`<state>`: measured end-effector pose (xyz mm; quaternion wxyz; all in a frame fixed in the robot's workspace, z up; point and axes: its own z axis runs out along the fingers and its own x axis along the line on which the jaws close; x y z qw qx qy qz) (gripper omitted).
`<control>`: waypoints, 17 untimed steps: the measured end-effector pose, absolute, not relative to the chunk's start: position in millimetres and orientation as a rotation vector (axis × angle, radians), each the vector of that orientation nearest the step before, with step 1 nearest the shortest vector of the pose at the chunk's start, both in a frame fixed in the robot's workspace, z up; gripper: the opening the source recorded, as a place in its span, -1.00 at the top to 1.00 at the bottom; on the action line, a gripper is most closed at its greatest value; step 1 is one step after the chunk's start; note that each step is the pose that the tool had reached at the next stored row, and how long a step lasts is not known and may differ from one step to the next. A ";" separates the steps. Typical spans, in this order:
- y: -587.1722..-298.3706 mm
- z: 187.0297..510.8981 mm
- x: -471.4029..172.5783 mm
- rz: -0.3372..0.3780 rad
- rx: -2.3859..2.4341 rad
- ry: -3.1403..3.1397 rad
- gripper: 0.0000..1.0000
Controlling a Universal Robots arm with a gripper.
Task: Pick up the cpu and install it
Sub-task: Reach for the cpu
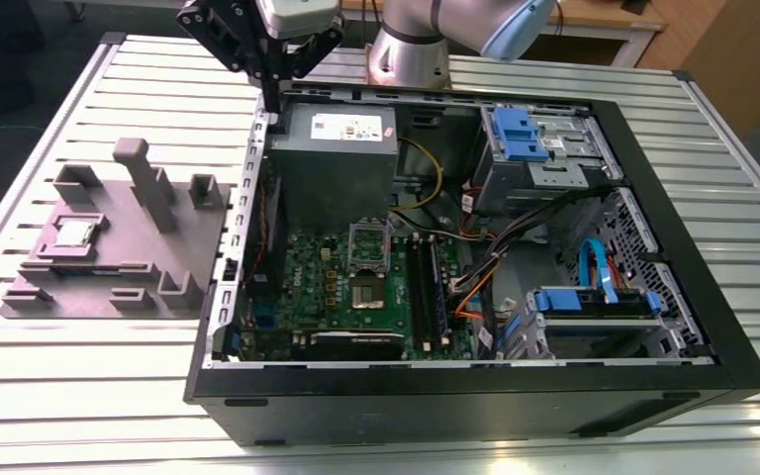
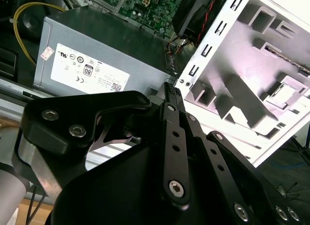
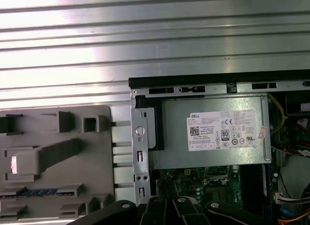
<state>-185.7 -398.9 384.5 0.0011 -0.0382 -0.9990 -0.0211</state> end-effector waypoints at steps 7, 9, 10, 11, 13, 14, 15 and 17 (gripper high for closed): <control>-398.9 384.5 -188.2 -0.066 -0.120 -3.136 0.80; -398.9 384.4 -188.9 -0.066 -0.120 -3.136 0.80; -398.9 384.4 -189.2 -0.066 -0.120 -3.136 0.80; -398.9 384.4 -189.5 -0.066 -0.120 -3.136 0.80; -398.9 384.4 -190.1 -0.066 -0.120 -3.136 0.80; -398.9 384.4 -190.4 -0.066 -0.120 -3.136 0.80; -398.9 384.4 -190.7 -0.066 -0.120 -3.136 0.80; -398.9 384.3 -191.4 -0.066 -0.120 -3.136 0.80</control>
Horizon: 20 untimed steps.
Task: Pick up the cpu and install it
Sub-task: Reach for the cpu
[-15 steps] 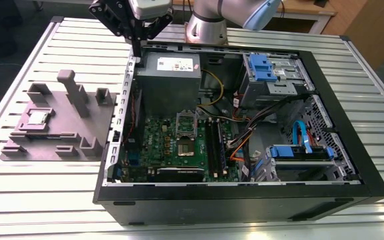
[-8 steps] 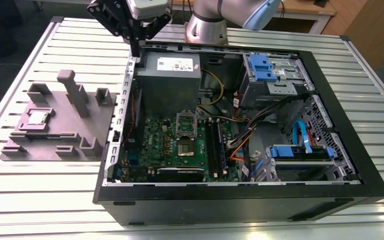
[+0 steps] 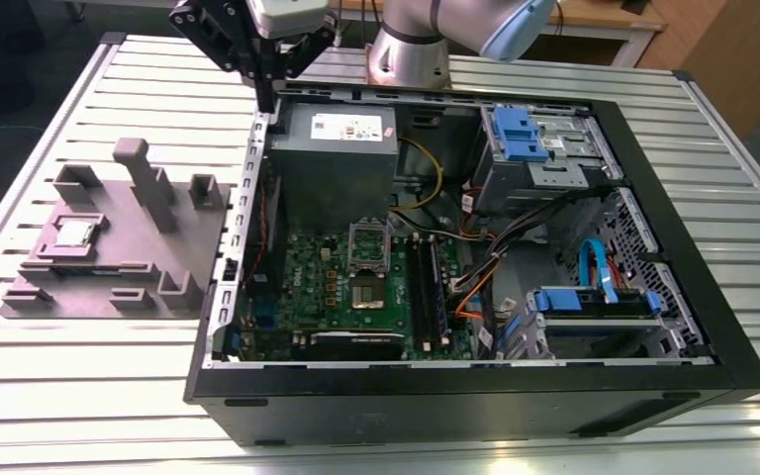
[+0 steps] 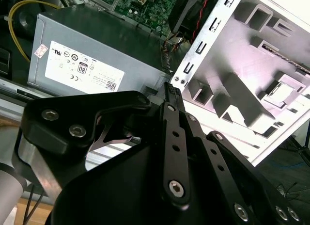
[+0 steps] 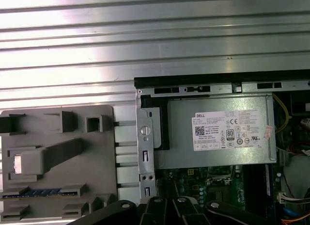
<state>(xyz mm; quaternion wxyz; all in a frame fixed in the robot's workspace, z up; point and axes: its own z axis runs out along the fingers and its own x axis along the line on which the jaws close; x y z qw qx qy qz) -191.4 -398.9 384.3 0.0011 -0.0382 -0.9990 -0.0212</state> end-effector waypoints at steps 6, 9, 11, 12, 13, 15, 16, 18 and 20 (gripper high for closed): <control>-398.9 384.3 -193.4 -0.066 -0.120 -3.137 0.80; -398.9 384.2 -194.4 -0.067 -0.120 -3.137 0.80; -398.9 384.3 -195.2 -0.066 -0.120 -3.136 0.80; -398.9 384.2 -195.6 -0.066 -0.120 -3.137 0.80; -398.9 384.2 -196.0 -0.067 -0.120 -3.137 0.80; -398.9 384.2 -196.3 -0.066 -0.120 -3.137 0.80; -398.9 384.2 -196.5 -0.066 -0.120 -3.137 0.80; -398.9 384.2 -196.8 -0.066 -0.120 -3.136 0.80; -398.9 384.2 -197.3 -0.067 -0.120 -3.137 0.80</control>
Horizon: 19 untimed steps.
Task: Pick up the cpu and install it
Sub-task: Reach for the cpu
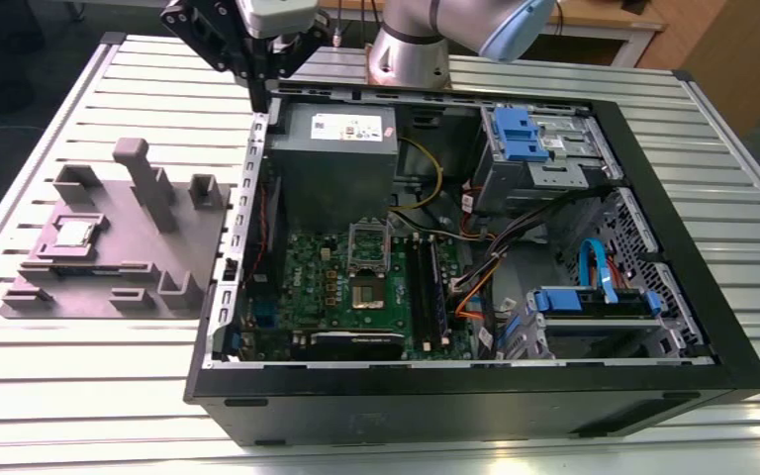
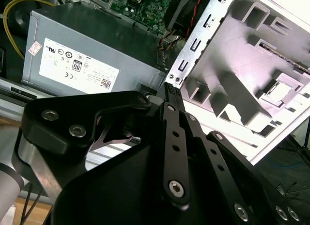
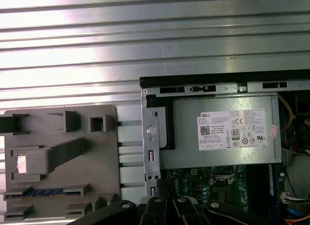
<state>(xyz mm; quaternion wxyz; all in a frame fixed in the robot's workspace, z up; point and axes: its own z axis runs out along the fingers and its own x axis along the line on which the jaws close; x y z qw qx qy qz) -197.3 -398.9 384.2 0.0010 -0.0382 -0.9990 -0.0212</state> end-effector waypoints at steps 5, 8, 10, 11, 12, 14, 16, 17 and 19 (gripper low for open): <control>-398.9 384.2 -198.5 -0.066 -0.120 -3.137 0.80; -398.9 384.2 -199.4 -0.066 -0.120 -3.136 0.80; -398.9 384.2 -200.0 -0.066 -0.120 -3.136 0.80; -398.9 384.2 -200.3 -0.066 -0.120 -3.137 0.80; -398.9 384.2 -200.6 -0.066 -0.120 -3.136 0.80; -398.9 384.2 -201.1 -0.066 -0.120 -3.137 0.80; -398.9 384.2 -201.6 -0.066 -0.120 -3.136 0.80; -398.9 384.2 -201.9 -0.066 -0.120 -3.136 0.80; -398.9 384.2 -202.3 -0.066 -0.120 -3.137 0.80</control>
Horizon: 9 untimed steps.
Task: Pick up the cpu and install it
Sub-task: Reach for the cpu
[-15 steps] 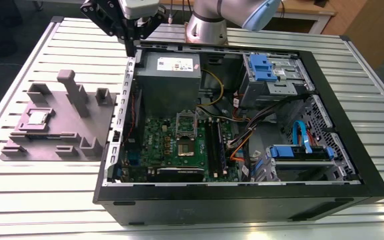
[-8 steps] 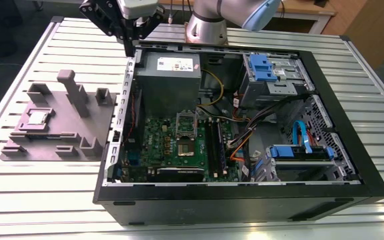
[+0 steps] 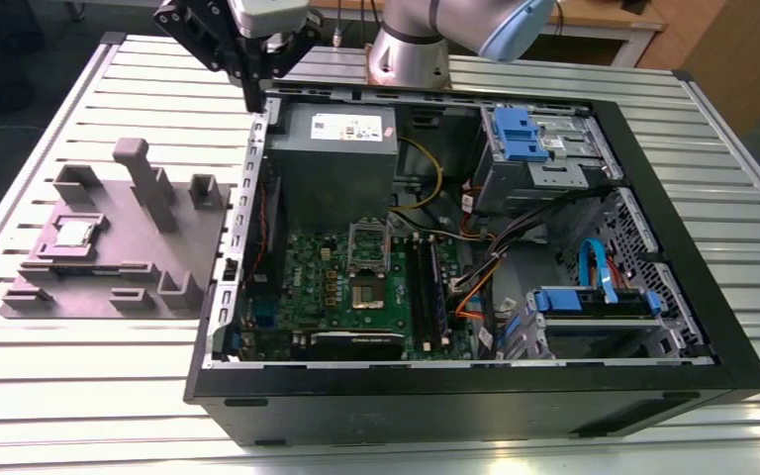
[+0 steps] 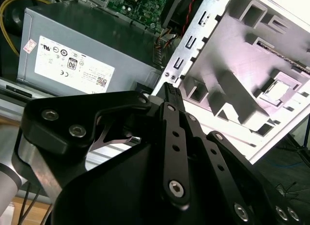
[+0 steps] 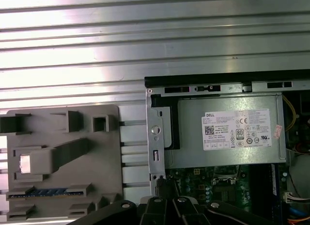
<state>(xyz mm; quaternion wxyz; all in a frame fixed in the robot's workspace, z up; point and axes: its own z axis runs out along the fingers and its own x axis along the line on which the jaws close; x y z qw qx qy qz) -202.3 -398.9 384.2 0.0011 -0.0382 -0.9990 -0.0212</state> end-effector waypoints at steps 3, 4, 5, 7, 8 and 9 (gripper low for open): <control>-398.9 384.2 -203.1 -0.066 -0.120 -3.136 0.80; -398.9 384.2 -203.4 -0.066 -0.120 -3.136 0.80; -398.9 384.2 -203.6 -0.066 -0.120 -3.137 0.80; -398.9 384.2 -204.2 -0.066 -0.120 -3.137 0.80; -398.9 384.2 -204.4 -0.066 -0.120 -3.136 0.80; -398.9 384.2 -204.6 -0.067 -0.120 -3.137 0.80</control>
